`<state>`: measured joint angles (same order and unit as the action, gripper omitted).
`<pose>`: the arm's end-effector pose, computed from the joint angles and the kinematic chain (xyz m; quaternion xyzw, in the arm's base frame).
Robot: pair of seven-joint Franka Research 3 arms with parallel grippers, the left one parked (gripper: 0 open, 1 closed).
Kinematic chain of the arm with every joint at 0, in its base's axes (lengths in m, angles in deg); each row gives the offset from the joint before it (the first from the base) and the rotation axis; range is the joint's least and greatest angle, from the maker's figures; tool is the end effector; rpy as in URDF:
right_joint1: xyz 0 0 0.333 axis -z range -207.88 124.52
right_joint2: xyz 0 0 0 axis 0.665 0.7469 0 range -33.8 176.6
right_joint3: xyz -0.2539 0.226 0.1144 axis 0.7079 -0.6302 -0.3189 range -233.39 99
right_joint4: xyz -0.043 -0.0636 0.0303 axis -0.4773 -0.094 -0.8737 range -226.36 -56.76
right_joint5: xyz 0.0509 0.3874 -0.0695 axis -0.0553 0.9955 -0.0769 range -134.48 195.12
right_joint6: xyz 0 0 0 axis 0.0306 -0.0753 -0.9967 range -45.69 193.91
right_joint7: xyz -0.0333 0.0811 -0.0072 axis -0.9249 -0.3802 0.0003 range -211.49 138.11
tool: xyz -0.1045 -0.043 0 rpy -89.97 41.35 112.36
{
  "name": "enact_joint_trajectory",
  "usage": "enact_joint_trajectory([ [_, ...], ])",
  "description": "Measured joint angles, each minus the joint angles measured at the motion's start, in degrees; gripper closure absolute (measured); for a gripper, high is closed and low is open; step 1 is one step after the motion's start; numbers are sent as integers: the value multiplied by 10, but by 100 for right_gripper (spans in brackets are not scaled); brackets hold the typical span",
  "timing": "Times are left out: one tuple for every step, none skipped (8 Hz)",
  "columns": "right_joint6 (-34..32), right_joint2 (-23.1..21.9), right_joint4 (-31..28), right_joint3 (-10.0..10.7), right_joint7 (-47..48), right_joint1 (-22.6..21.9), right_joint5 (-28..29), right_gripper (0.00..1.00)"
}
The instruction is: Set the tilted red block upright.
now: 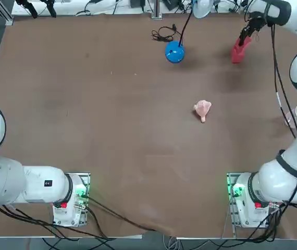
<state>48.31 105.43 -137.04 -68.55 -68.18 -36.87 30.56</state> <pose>0.7272 -0.0469 0.3392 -0.9708 -0.2393 0.0124 0.0129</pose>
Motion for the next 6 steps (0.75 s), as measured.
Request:
enact_joint_trajectory([
  [-7, -4, 0, 1, 39, 1, 18, 32],
  [-11, -5, 0, 1, 87, 4, 26, 32],
  [-12, -5, 0, 1, 151, 4, 27, 32],
  [-12, -5, 0, 0, 216, 2, 27, 32],
  [-13, -6, 0, 0, 270, -2, 27, 32],
  [-14, -6, 0, 0, 305, -4, 23, 32],
])
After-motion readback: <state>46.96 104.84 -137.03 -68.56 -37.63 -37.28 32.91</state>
